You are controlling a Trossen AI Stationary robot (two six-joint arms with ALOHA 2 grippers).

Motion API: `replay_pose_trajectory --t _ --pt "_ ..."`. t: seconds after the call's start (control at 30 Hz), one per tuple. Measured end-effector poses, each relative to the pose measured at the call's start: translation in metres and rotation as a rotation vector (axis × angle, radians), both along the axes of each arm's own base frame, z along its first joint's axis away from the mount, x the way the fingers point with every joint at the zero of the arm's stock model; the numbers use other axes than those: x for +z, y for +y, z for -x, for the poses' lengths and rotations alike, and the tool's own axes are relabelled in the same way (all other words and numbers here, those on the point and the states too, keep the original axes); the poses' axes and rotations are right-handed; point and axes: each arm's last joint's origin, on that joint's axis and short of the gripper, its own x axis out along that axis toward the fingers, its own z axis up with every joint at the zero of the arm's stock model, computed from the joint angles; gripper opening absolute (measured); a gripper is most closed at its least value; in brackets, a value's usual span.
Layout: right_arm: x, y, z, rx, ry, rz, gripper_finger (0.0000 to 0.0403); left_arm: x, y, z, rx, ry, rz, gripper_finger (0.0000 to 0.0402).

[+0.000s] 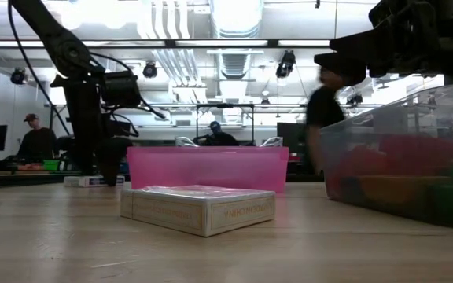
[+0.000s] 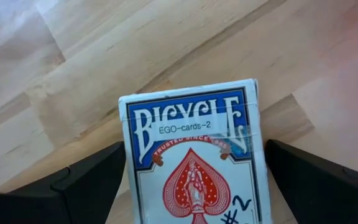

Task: Pick & Place Toys
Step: Put the blue game card into the red bin

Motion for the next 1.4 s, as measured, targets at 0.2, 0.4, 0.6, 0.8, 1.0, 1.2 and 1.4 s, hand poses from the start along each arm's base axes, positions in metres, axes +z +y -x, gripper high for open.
replay_pose_trajectory --t 0.2,0.4,0.6,0.8,1.0,1.2,1.4 --pt "0.0 0.0 0.0 0.0 0.0 0.0 0.0291 -0.001 0.0 0.0 0.041 -0.033 0.015 0.0377" --pt "0.0 0.0 0.0 0.0 0.0 0.0 0.0291 -0.001 0.0 -0.001 0.067 -0.048 0.021 0.0286" --pt "0.0 0.0 0.0 -0.001 0.001 0.0 0.0292 0.002 -0.001 0.0 0.034 -0.062 0.025 0.0287" --pt "0.0 0.0 0.0 -0.001 0.001 0.0 0.0291 0.011 -0.007 0.005 -0.021 -0.092 0.045 0.0287" --pt "0.0 0.0 0.0 -0.001 0.001 0.0 0.0292 0.026 -0.011 0.009 -0.058 -0.173 0.044 0.0286" --pt "0.0 0.0 0.0 -0.002 0.001 0.0 0.0291 0.041 -0.013 0.011 -0.076 -0.256 -0.013 0.0286" --pt "0.0 0.0 0.0 -0.002 0.001 0.0 0.0292 0.054 -0.011 0.008 -0.143 -0.346 -0.112 0.0286"
